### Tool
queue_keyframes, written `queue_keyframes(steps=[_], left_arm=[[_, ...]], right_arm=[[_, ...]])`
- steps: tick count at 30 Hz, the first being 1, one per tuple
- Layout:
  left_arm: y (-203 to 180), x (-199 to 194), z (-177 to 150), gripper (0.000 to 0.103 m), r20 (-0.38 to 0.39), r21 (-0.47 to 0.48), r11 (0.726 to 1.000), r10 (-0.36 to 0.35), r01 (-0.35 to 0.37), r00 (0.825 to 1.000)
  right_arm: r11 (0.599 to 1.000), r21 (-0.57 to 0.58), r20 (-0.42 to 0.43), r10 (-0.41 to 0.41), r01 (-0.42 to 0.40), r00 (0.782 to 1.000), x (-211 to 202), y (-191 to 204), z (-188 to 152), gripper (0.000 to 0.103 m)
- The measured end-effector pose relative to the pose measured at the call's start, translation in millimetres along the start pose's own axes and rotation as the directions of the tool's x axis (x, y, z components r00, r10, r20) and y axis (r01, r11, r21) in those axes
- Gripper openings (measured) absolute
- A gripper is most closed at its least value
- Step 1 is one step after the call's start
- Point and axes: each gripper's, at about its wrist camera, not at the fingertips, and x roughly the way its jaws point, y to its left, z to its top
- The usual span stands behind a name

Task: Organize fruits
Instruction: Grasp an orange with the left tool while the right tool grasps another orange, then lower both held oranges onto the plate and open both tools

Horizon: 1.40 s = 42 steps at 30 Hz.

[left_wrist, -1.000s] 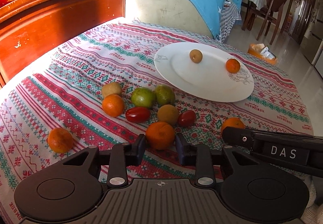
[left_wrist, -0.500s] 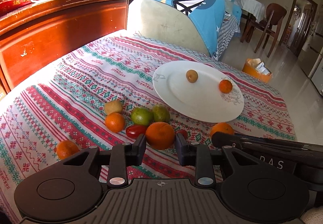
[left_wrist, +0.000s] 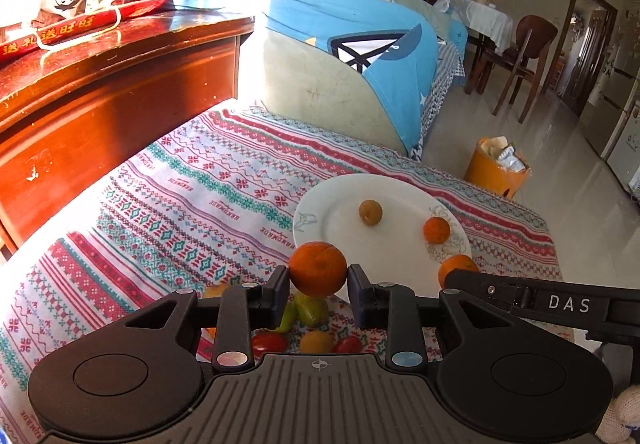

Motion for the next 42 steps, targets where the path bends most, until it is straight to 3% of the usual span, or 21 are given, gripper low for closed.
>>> queue_keyframes(steps=[9,24,31,42], left_arm=[[-2,37,12,0.029,-0.045,0.013,0.999,-0.05,0.05,0.998],[-4,89,15,0.029,-0.112,-0.038,0.998,-0.055,0.051,0.992],[-13,91,20,0.031,-0.083,-0.011,0.999,-0.047,0.046,0.995],[-7,66,25,0.049,-0.032,-0.025,0.999,-0.026,0.025,0.999]], right_arm=[[0.998,0.033,-0.04,-0.044,0.045,0.998,31,-4,-3,0.031],[0.991,0.082,-0.032,-0.107,0.109,0.994,53,-16,4,0.033],[0.988,0.113,-0.009,-0.105,0.105,0.994,47,-19,8,0.036],[0.995,0.07,0.029,-0.069,0.067,0.997,31,-12,7,0.041]])
